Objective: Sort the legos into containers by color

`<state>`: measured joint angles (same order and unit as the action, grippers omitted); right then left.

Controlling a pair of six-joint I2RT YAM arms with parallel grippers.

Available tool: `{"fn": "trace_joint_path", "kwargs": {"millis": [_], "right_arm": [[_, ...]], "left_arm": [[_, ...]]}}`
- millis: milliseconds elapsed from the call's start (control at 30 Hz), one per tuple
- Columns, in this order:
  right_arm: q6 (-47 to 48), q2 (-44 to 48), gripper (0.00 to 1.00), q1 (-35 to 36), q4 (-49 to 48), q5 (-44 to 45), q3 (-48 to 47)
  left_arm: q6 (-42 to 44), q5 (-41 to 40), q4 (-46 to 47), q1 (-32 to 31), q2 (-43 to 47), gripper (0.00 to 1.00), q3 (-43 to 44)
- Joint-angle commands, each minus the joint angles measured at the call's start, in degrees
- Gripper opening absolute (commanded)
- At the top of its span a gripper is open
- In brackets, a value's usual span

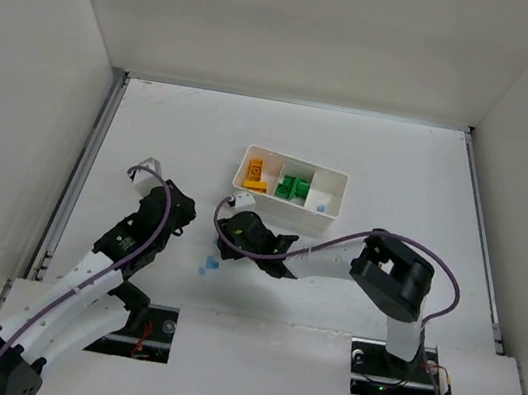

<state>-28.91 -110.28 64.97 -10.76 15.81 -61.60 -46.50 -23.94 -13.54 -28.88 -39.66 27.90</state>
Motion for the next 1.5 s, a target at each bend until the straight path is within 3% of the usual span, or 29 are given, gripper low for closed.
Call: {"fn": "trace_joint_path", "kwargs": {"millis": [0,400,733,1033,1300,1467], "right_arm": [[2.36,-1.43,0.51,0.9,-2.24,-0.26,-3.17],[5.26,-5.12,0.48,2.39,-1.01,-0.26,-6.42],[5.44,-4.34,0.24,2.92,0.4,2.82,-6.25],[2.98,15.16,0.23,2.14,-4.79,4.57,6.74],[-3.08,39.5,0.24,-5.94,0.38,11.16,24.32],[-8.0,51.98,0.24,-13.4,5.31,13.01,31.8]], "left_arm": [[1.15,2.67,-0.79,0.63,2.21,0.1,4.35],[2.56,2.76,1.32,1.07,2.22,0.1,8.92],[1.94,5.04,3.43,1.77,0.81,0.1,12.7],[-0.08,8.12,12.03,-3.31,-7.26,0.1,16.48],[2.02,7.77,22.85,-15.0,-24.39,0.12,25.17],[3.08,7.95,27.68,-17.3,-35.81,0.12,29.83]]}}
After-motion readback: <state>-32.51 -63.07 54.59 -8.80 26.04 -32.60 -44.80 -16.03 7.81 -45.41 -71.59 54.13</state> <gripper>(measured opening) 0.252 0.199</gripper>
